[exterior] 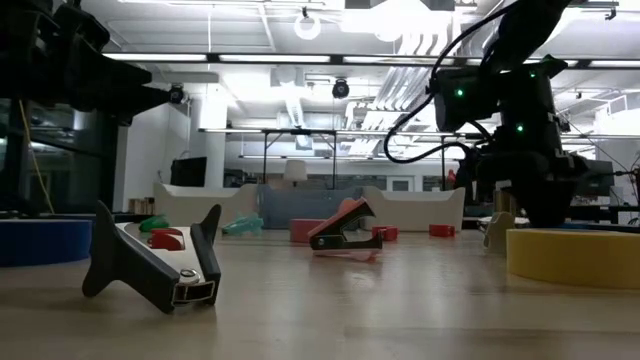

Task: Pick and place Stapler, Stapler remover, tape
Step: Put the light blue tape into the right white bin

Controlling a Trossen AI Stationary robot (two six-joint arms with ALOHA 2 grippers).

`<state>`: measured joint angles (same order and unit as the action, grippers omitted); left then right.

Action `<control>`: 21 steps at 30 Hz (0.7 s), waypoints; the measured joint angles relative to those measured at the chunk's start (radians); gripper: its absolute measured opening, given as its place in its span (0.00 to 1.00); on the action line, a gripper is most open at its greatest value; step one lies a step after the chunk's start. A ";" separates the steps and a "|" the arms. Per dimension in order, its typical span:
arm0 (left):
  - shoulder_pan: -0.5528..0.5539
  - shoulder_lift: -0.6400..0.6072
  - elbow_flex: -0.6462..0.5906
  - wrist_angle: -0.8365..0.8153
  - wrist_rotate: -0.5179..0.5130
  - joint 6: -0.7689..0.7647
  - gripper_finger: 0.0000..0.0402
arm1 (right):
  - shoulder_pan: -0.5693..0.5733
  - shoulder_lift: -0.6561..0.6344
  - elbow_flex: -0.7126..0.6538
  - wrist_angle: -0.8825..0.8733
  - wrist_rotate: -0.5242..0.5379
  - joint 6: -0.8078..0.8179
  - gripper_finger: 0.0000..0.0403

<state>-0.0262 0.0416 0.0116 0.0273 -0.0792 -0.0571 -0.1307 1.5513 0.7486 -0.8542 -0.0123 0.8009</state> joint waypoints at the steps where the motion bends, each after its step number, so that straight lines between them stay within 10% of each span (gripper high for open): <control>1: 0.000 0.000 0.000 0.000 0.000 0.000 0.64 | 0.000 0.000 0.000 0.000 0.001 -0.002 0.10; 21: 0.000 0.000 0.000 0.000 0.000 0.000 0.64 | -0.128 -0.002 0.436 -0.122 0.024 -0.189 0.08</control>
<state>-0.0265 0.0414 0.0116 0.0273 -0.0792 -0.0574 -0.2583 1.5497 1.1843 -0.9767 0.0114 0.6122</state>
